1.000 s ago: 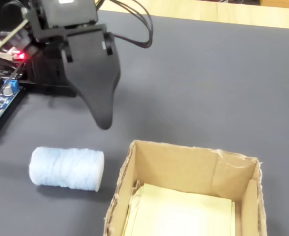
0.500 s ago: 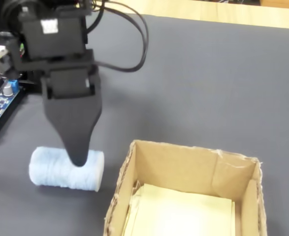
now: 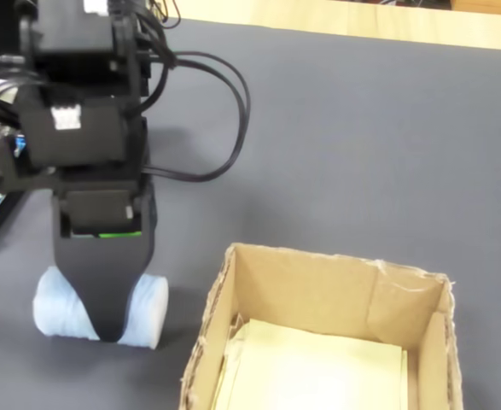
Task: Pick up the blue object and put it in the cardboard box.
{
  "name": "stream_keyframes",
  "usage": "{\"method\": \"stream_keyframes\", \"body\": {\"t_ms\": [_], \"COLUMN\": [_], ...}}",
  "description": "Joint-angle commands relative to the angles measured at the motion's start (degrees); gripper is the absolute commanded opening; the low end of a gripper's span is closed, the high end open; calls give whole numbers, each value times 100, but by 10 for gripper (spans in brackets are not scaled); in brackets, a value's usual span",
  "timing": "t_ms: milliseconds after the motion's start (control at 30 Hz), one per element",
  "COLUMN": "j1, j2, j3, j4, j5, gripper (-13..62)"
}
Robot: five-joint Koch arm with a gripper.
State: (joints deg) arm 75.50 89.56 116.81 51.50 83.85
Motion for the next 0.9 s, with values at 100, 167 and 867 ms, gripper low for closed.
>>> {"method": "stream_keyframes", "body": {"t_ms": [100, 167, 867], "j1": [123, 114, -211], "j2": [53, 202, 2206], "j3": [316, 624, 2391], "j4": [-1063, -1749, -5555], "j5": [26, 132, 1301], "gripper": [145, 137, 142]}}
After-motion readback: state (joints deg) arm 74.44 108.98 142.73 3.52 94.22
